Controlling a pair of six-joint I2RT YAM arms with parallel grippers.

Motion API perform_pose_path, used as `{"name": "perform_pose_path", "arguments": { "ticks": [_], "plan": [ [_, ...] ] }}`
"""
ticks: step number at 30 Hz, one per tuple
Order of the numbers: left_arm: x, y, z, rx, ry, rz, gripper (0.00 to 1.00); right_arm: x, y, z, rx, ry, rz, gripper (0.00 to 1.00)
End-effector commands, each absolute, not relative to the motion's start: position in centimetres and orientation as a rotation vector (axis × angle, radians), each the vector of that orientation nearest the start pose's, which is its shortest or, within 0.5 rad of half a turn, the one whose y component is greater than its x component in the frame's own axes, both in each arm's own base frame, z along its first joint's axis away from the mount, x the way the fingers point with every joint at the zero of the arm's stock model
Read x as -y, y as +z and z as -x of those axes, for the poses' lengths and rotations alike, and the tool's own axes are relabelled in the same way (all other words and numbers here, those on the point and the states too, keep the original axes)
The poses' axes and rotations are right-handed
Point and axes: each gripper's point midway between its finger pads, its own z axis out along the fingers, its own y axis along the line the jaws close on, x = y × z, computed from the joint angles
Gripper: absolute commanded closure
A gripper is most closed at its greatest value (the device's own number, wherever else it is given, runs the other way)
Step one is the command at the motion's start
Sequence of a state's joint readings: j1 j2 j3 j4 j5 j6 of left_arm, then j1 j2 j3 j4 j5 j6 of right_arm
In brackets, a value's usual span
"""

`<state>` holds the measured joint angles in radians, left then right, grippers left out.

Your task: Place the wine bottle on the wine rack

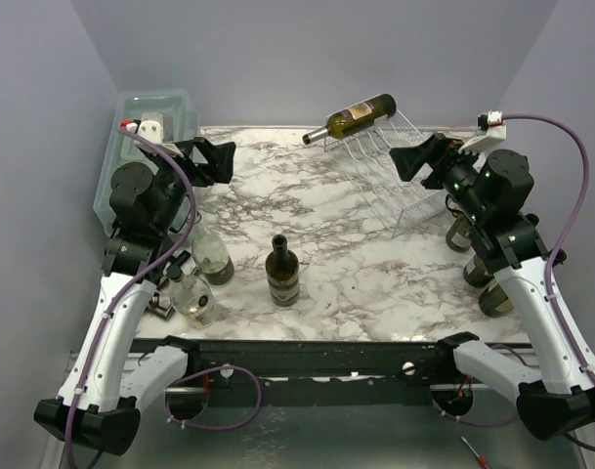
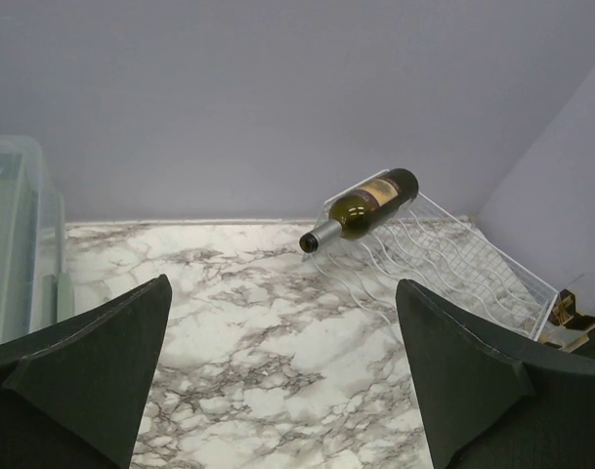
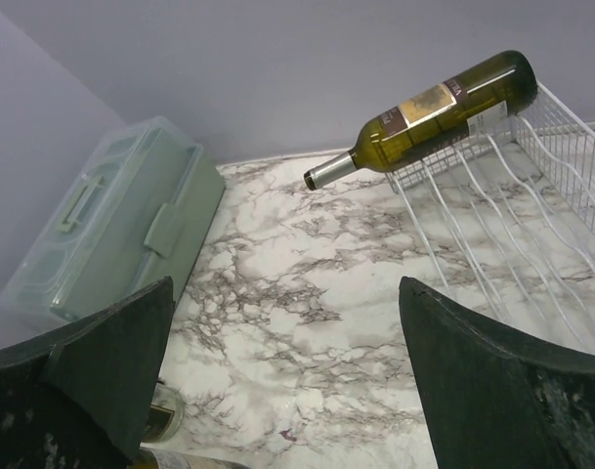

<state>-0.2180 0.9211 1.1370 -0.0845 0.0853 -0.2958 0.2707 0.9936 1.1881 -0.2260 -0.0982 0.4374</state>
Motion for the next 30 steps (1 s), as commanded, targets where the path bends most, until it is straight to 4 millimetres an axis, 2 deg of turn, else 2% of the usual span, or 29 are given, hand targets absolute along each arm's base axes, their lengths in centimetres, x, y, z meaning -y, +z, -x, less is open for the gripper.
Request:
{"name": "perform_pose_path", "arguments": {
  "ticks": [1, 3, 6, 8, 12, 16, 19, 22, 25, 27, 30],
  "plan": [
    [11.3, 42.9, -31.9, -1.483, -0.513, -0.073, 0.01, -12.6, 39.4, -33.0, -1.630, 0.647, -0.098, 0.00],
    [11.8, 42.6, -31.7, -1.503, -0.524, -0.088, 0.01, -13.0, 38.4, -32.7, -1.611, 0.678, -0.085, 0.00],
    [12.5, 41.7, -31.7, -1.542, -0.532, -0.111, 0.01, -13.3, 38.2, -32.1, -1.552, 0.728, -0.092, 0.00],
    [13.0, 40.8, -31.8, -1.580, -0.536, -0.128, 0.01, -13.7, 37.3, -32.2, -1.596, 0.750, -0.091, 0.00],
    [13.9, 40.4, -31.7, -1.613, -0.541, -0.162, 0.01, -16.9, 35.8, -32.2, -1.725, 0.860, 0.079, 0.00],
    [14.4, 39.9, -31.6, -1.633, -0.567, -0.171, 0.01, -18.9, 35.2, -31.5, -1.734, 0.963, 0.157, 0.00],
    [14.8, 39.9, -31.6, -1.640, -0.579, -0.179, 0.01, -20.6, 34.5, -31.3, -1.759, 0.945, 0.192, 0.00],
    [15.3, 39.3, -31.8, -1.670, -0.591, -0.188, 0.01, -24.9, 33.3, -29.9, -1.820, 0.993, 0.335, 0.00],
    [15.9, 38.3, -31.9, -1.702, -0.619, -0.204, 0.01, -29.4, 31.8, -27.5, -1.820, 0.978, 0.479, 0.00],
    [16.1, 37.7, -32.1, -1.723, -0.620, -0.211, 0.01, -31.8, 31.1, -25.8, -1.809, 0.998, 0.572, 0.00],
    [16.2, 37.0, -32.3, -1.744, -0.613, -0.224, 0.01, -34.0, 30.0, -23.4, -1.765, 0.988, 0.702, 0.00]
  ]
}}
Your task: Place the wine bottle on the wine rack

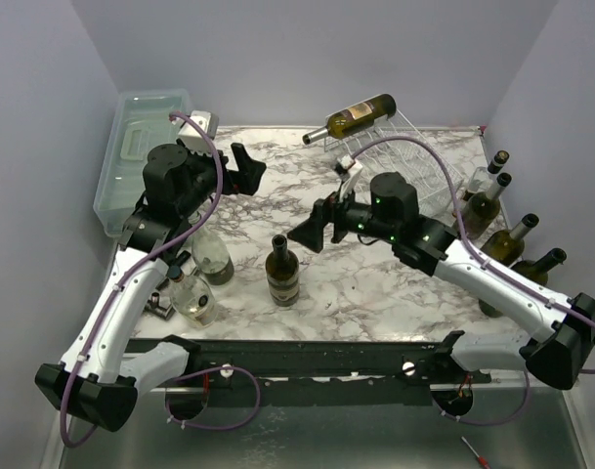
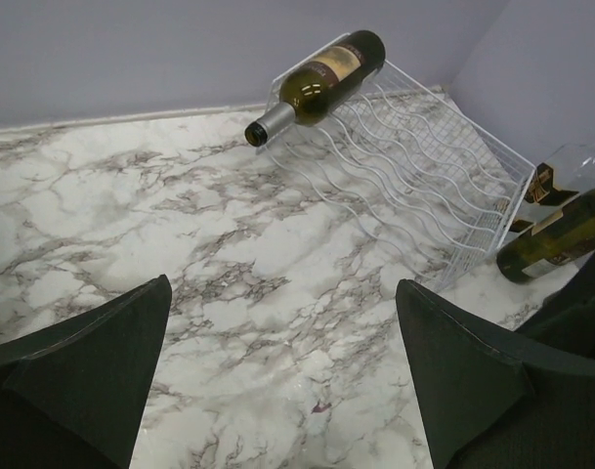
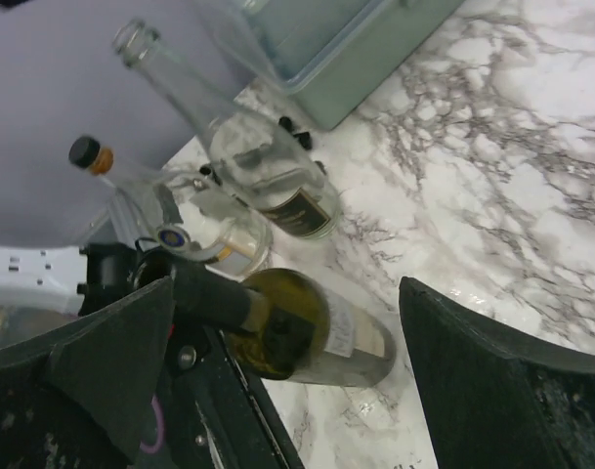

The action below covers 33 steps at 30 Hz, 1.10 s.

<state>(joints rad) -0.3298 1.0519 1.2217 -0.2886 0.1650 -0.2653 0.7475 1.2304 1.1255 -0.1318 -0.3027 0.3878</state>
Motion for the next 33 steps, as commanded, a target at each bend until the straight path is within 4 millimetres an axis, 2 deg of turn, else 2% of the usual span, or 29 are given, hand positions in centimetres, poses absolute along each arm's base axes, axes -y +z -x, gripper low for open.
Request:
{"name": "perform_pose_path", "arguments": {
  "ticks": [1, 5, 10, 13, 19, 22, 24, 29, 33],
  "plan": [
    [16.2, 37.0, -32.3, -1.744, -0.611, -0.226, 0.01, -34.6, 29.8, -22.7, -1.750, 0.984, 0.729, 0.00],
    [16.1, 36.7, -32.6, -1.756, -0.593, -0.235, 0.01, -35.2, 29.3, -20.8, -1.725, 1.043, 0.782, 0.00],
    [16.1, 36.2, -32.5, -1.767, -0.591, -0.242, 0.01, -34.4, 30.1, -19.7, -1.662, 1.049, 0.828, 0.00],
    [16.1, 35.9, -32.5, -1.776, -0.585, -0.247, 0.01, -34.6, 29.8, -19.5, -1.659, 1.056, 0.851, 0.00],
    [15.9, 35.9, -32.6, -1.779, -0.576, -0.240, 0.01, -36.0, 29.1, -20.7, -1.721, 1.040, 0.777, 0.00],
    [16.4, 36.3, -32.2, -1.769, -0.611, -0.253, 0.01, -37.3, 29.4, -19.8, -1.688, 1.116, 0.797, 0.00],
    [16.4, 36.3, -32.3, -1.769, -0.609, -0.253, 0.01, -37.8, 29.0, -19.4, -1.682, 1.064, 0.809, 0.00],
    [16.4, 36.1, -32.3, -1.774, -0.607, -0.256, 0.01, -38.1, 27.5, -20.0, -1.705, 0.910, 0.783, 0.00],
    [16.9, 36.3, -32.1, -1.762, -0.638, -0.281, 0.01, -38.0, 26.7, -21.3, -1.711, 0.742, 0.714, 0.01]
  ]
}}
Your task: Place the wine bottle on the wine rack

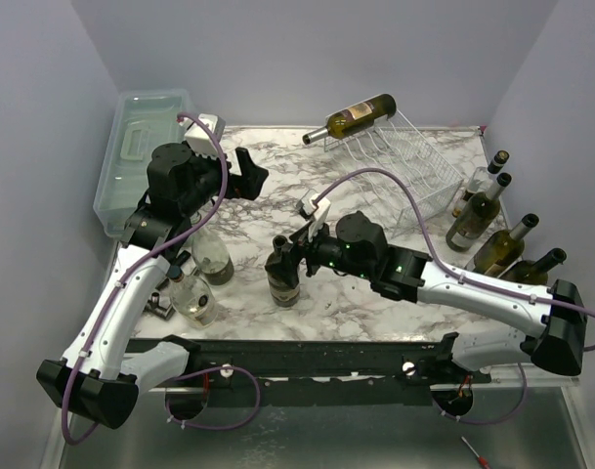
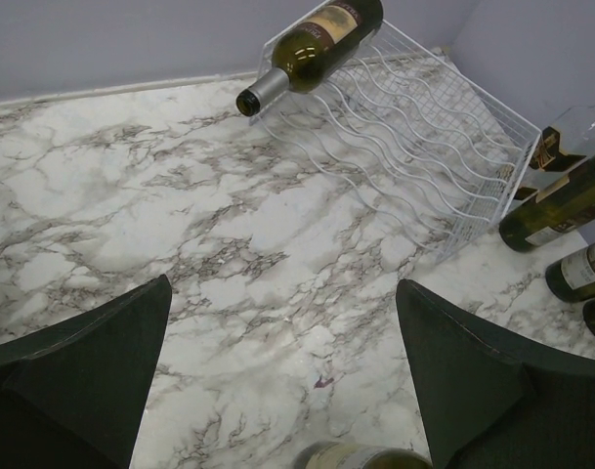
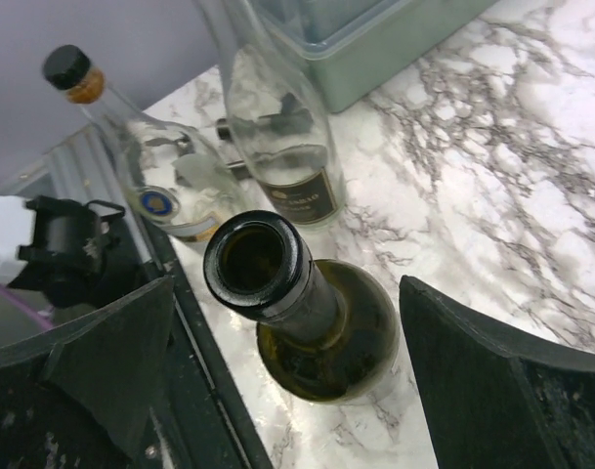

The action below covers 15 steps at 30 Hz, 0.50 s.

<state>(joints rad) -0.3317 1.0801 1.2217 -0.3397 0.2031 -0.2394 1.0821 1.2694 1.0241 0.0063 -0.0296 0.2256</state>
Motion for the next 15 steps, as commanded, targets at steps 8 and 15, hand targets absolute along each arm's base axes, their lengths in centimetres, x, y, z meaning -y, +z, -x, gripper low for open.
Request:
{"name": "perform_pose_path", "arguments": {
  "ticks": [8, 15],
  "plan": [
    [17.0, 36.3, -32.1, -1.758, -0.649, -0.276, 0.01, -39.3, 25.5, -22.5, -1.705, 0.658, 0.699, 0.11],
    [16.2, 36.2, -32.6, -1.755, -0.605, -0.224, 0.01, -39.7, 24.7, -23.3, -1.705, 0.608, 0.646, 0.19]
  ]
}}
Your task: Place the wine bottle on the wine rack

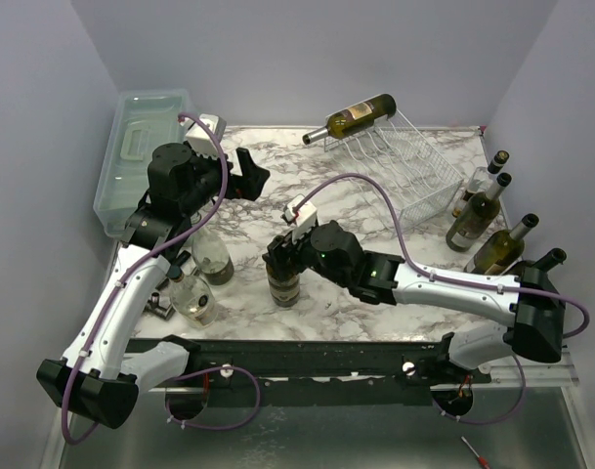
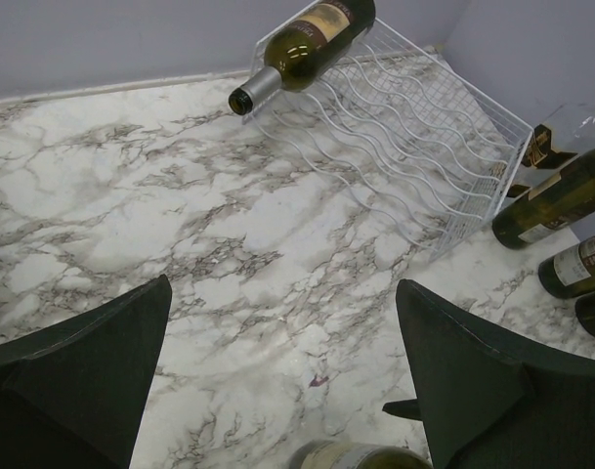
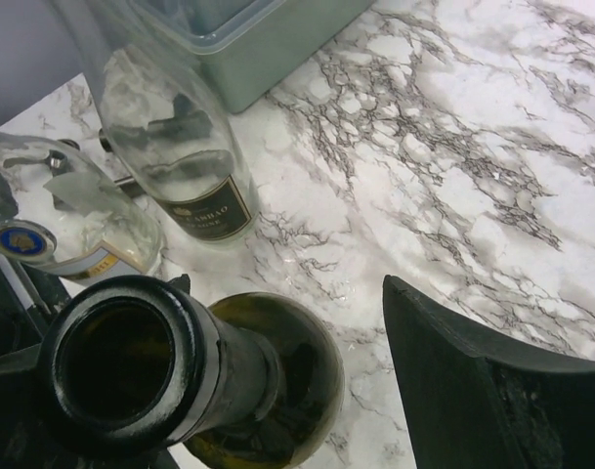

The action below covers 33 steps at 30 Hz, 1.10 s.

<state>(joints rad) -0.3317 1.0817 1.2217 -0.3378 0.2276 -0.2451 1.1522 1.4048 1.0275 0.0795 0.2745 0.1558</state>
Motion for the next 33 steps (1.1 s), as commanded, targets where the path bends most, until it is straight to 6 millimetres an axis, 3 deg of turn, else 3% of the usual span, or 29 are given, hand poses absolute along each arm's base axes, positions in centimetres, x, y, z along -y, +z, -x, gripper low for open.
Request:
{"name": "perform_pose_path", "arguments": {
  "ticks": [1, 13, 18, 20, 21, 26, 33],
  "plan": [
    [16.0, 36.3, -32.7, -1.754, -0.594, -0.214, 0.01, -39.6, 24.7, -23.5, -1.707, 0.597, 0.633, 0.21],
    [15.1, 36.5, -32.7, -1.743, -0.543, -0.173, 0.01, -40.1, 25.2, -23.3, -1.706, 0.621, 0.598, 0.51],
    [14.9, 36.7, -32.5, -1.738, -0.516, -0.161, 0.01, -40.3, 25.9, -23.7, -1.720, 0.603, 0.590, 0.77],
    [14.7, 36.7, -32.6, -1.738, -0.504, -0.152, 0.01, -40.3, 25.9, -24.0, -1.724, 0.582, 0.576, 0.96],
    [14.7, 36.7, -32.6, -1.740, -0.499, -0.148, 0.01, -40.1, 25.9, -24.3, -1.728, 0.561, 0.562, 0.99],
    [13.1, 37.3, -32.5, -1.718, -0.436, -0.078, 0.01, -39.5, 26.3, -25.5, -1.708, 0.467, 0.545, 0.99],
    [11.0, 38.7, -31.8, -1.666, -0.374, 0.001, 0.01, -38.3, 29.0, -27.4, -1.594, 0.318, 0.536, 0.99]
  ]
}}
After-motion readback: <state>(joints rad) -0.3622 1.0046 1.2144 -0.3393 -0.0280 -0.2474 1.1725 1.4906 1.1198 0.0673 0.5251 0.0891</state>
